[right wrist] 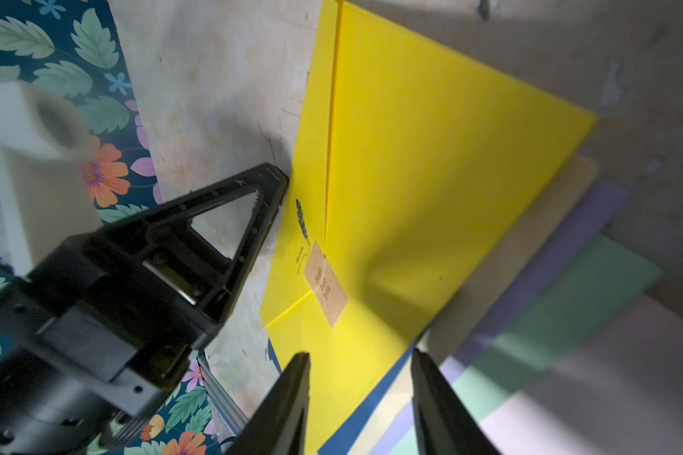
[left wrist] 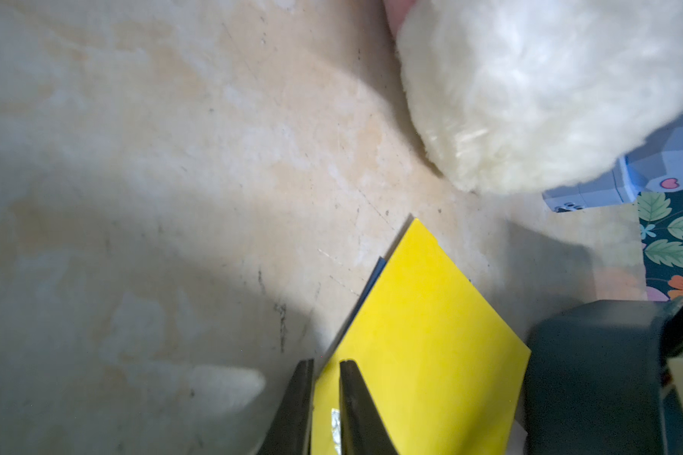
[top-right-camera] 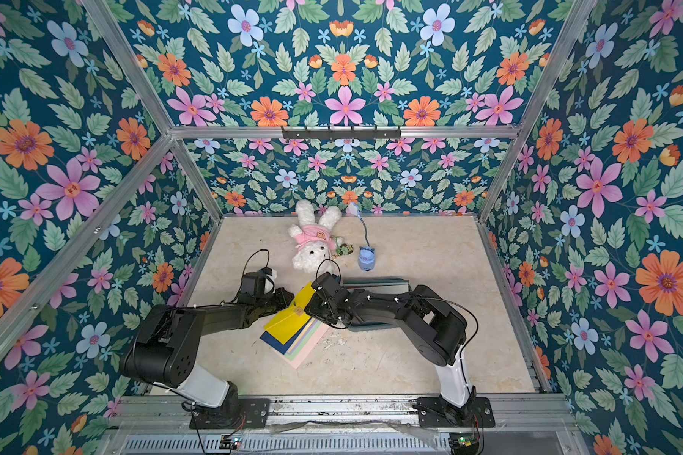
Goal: Put the sealed envelopes into the storage box
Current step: Pick up the envelope from the center of the board.
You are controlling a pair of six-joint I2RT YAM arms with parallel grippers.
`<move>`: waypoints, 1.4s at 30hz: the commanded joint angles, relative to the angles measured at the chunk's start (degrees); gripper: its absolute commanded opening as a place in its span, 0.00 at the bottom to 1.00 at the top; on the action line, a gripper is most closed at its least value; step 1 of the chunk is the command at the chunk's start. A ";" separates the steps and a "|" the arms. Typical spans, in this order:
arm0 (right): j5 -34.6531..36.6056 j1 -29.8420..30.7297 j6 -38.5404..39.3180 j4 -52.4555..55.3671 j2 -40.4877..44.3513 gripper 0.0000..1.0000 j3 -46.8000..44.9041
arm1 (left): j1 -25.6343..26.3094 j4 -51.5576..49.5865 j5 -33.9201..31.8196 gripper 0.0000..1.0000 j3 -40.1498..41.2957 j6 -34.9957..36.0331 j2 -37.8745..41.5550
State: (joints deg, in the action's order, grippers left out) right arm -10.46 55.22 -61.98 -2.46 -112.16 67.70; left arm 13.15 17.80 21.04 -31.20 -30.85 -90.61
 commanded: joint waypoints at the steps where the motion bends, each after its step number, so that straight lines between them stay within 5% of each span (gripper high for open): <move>1: 0.49 -0.07 -0.22 -0.27 0.27 0.46 -0.11 | 0.12 -6.29 -0.28 0.19 0.18 0.56 -0.62; 28: -0.89 -0.34 -1.64 -3.77 -1.35 0.46 3.61 | 0.09 -6.24 -0.12 0.19 0.26 0.64 -0.45; 33: -3.32 -0.38 -1.88 -5.65 -3.81 0.36 4.21 | 0.07 -5.89 0.49 0.20 0.50 0.67 -0.14; 42: -3.86 -0.57 0.98 -6.60 -4.50 0.02 5.87 | 0.11 -5.91 1.21 0.25 0.72 -0.50 3.35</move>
State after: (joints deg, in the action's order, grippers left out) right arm -14.13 54.76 -62.87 -7.51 -116.88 73.08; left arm 13.19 16.21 21.91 -30.59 -31.03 -88.62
